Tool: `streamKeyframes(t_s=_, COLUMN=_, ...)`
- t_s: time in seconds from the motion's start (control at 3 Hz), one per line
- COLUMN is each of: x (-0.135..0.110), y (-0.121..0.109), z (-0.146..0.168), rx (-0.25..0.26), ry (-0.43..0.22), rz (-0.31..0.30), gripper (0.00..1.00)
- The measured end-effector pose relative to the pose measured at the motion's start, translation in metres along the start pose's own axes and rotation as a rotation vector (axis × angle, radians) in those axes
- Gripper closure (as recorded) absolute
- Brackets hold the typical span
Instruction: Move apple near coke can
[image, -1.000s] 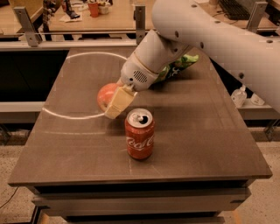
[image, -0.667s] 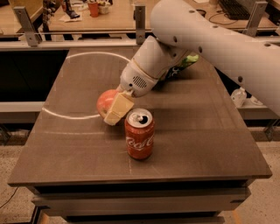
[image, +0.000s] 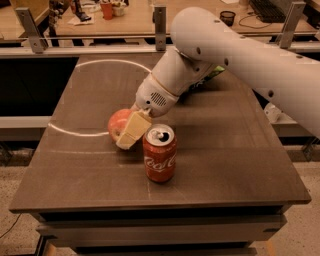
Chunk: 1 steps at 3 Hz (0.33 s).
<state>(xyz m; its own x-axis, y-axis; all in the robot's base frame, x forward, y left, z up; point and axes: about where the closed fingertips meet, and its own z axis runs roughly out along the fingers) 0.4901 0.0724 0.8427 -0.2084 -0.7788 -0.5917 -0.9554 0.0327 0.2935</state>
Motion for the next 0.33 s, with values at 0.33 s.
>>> streamKeyframes(t_s=0.33, x=-0.0008, y=0.0006, z=0.0010, rx=-0.001, ry=0.002, rz=-0.002, gripper=0.82)
